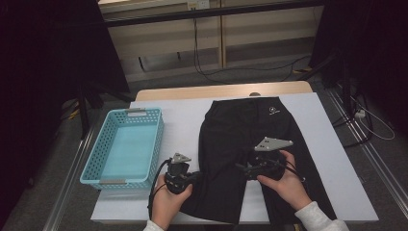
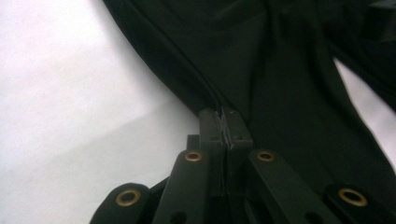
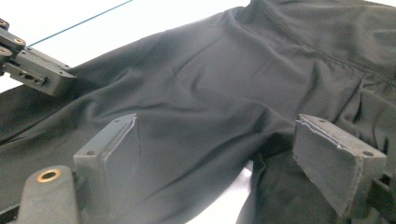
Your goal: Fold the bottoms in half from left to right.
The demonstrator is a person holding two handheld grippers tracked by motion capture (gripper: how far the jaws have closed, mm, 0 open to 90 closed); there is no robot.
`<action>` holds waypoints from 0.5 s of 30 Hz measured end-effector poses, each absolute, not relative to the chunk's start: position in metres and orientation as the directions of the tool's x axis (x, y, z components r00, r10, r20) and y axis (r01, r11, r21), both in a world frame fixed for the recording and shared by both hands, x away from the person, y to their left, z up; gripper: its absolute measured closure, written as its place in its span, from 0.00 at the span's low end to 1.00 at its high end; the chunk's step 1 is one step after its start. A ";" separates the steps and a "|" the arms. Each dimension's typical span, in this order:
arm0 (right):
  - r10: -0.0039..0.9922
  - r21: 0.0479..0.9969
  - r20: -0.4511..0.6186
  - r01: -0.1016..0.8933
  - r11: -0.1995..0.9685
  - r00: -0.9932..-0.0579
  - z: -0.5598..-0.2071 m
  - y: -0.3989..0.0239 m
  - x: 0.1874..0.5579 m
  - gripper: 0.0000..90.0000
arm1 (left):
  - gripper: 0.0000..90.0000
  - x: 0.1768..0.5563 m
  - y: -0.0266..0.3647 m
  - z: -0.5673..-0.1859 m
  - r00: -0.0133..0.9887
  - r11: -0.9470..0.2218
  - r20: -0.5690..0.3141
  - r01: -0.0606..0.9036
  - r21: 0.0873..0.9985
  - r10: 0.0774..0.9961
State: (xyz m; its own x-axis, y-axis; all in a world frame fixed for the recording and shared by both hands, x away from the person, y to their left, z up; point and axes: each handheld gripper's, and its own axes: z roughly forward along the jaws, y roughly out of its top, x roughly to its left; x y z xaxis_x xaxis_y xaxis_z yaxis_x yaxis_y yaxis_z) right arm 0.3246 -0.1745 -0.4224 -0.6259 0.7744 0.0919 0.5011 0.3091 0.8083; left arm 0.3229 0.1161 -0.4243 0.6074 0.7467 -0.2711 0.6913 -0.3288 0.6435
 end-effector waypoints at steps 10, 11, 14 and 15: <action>0.800 0.805 0.086 0.515 0.296 -0.594 -0.426 -0.167 0.343 0.15 | 0.99 0.324 0.112 -0.424 0.613 -0.307 -0.305 0.690 0.655 0.729; 0.802 0.803 0.090 0.519 0.292 -0.590 -0.427 -0.167 0.344 0.15 | 0.99 0.324 0.112 -0.424 0.613 -0.307 -0.305 0.690 0.655 0.729; 0.807 0.804 0.097 0.524 0.281 -0.582 -0.428 -0.169 0.346 0.15 | 0.99 0.323 0.112 -0.423 0.619 -0.309 -0.305 0.685 0.659 0.723; 0.808 0.805 0.099 0.524 0.279 -0.581 -0.428 -0.169 0.346 0.15 | 0.99 0.323 0.112 -0.423 0.620 -0.307 -0.306 0.684 0.661 0.723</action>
State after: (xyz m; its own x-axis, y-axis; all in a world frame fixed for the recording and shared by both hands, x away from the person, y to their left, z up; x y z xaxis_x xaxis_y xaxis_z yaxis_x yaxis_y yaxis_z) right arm 0.3462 -0.1695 -0.4279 -0.5814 0.8076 0.0991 0.5241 0.2785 0.8048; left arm 0.3231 0.1118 -0.4233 0.6197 0.7228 -0.3059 0.6845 -0.3070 0.6612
